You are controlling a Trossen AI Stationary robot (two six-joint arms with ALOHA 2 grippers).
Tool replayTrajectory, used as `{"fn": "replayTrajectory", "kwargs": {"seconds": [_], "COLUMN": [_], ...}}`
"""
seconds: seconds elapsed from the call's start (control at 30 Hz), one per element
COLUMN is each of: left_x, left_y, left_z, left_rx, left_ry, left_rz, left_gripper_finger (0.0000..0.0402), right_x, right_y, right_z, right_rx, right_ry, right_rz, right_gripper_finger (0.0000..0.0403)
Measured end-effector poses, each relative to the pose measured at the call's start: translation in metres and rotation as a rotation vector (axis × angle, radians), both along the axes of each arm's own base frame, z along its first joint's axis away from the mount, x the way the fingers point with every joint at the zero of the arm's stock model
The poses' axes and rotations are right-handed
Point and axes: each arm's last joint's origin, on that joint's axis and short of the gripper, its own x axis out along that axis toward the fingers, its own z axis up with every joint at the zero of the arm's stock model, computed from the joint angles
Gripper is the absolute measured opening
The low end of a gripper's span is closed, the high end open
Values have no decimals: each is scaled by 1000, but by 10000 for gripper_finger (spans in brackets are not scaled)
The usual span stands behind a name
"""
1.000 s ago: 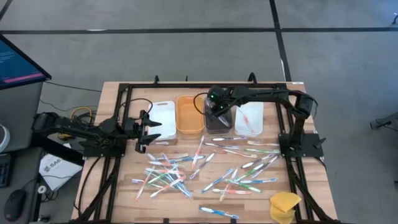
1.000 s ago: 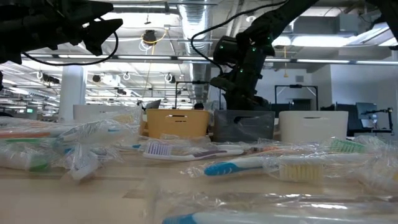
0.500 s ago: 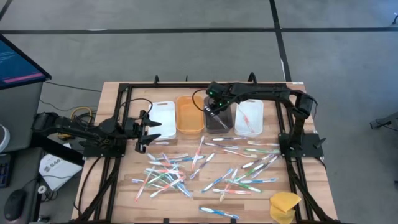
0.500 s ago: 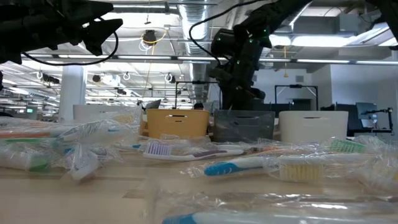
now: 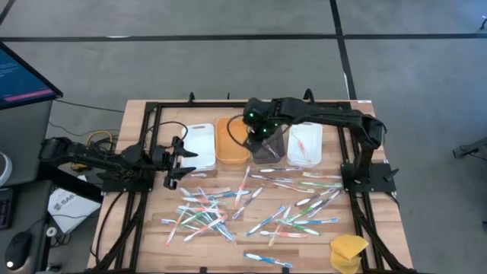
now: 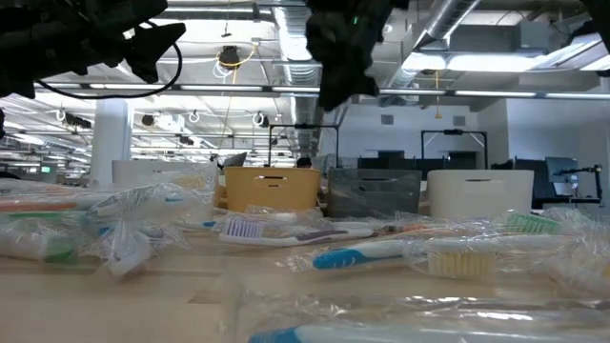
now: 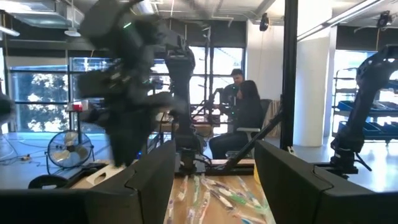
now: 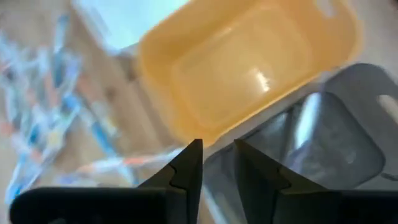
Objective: Pick & Place Toothbrushes
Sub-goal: Put the green toothbrush into the left white bin
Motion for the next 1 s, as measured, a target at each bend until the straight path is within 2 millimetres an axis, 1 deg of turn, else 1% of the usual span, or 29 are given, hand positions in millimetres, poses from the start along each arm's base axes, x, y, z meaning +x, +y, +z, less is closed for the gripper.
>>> {"fn": "replayTrajectory", "kwargs": {"seconds": [0.07,0.13,0.2,0.3,0.33,0.4,0.5,0.6,0.73,0.83,0.9,1.0], "left_x": [0,0,0,0,0,0,1,2,3,2,2,3], "left_y": [0,0,0,0,0,0,0,-1,-1,-1,-2,-2], "left_z": [0,0,0,0,-1,-1,-2,-3,-3,-1,0,7], "left_rx": [0,-7,-23,-31,-31,-32,-32,-18,-17,-8,-2,-1], "left_ry": [0,1,2,4,8,11,20,28,25,5,0,-27], "left_rz": [-1,-3,-10,-13,-13,-16,-16,-14,-13,-40,-58,-60], "left_gripper_finger": [213,213,213,213,213,213,213,213,213,213,213,213], "right_x": [0,-6,-8,-21,-22,-31,-36,-46,-68,-89,-105,-126], "right_y": [15,29,44,66,73,88,110,131,155,174,185,200], "right_z": [8,14,19,23,26,29,35,38,48,56,63,73], "right_rx": [-1,7,7,-10,-23,-57,-126,-186,-291,-378,-422,-486], "right_ry": [13,55,59,133,128,159,140,170,192,204,191,127], "right_rz": [45,79,115,149,157,166,195,235,226,204,185,161], "right_gripper_finger": [74,67,58,35,24,7,8,5,4,6,2,2]}}
